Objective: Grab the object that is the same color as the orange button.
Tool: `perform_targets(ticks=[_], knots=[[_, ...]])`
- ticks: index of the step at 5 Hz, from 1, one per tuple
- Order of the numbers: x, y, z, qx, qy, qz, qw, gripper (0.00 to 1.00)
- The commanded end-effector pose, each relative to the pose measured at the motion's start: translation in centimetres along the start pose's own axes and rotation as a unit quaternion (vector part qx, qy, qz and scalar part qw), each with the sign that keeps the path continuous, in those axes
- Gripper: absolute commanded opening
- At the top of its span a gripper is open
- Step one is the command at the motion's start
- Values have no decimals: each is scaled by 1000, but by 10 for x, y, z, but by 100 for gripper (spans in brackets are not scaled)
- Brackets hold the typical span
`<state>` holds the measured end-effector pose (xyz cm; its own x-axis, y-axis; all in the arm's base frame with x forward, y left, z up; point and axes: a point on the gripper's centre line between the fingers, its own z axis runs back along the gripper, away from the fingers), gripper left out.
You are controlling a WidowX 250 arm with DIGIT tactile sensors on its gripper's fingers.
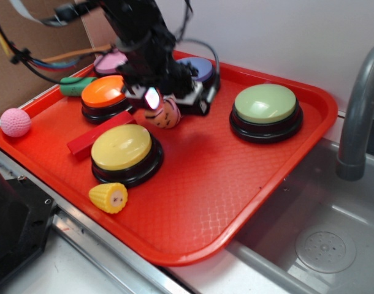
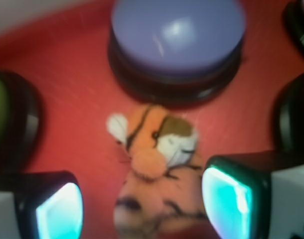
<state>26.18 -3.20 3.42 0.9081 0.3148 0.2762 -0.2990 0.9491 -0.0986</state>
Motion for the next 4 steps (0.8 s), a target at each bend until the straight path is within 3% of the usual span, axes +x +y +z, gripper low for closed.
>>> perform_targets(ticks=[1,2,3,4], knots=[[7,-4,-8,-1,-24,-5,1000,1],[8,-4,0,-3,-32,-7,999,0],[8,-3,13,-3,-19,-10,1000,0],[7,0,58,21,-8,-18,1000,0]])
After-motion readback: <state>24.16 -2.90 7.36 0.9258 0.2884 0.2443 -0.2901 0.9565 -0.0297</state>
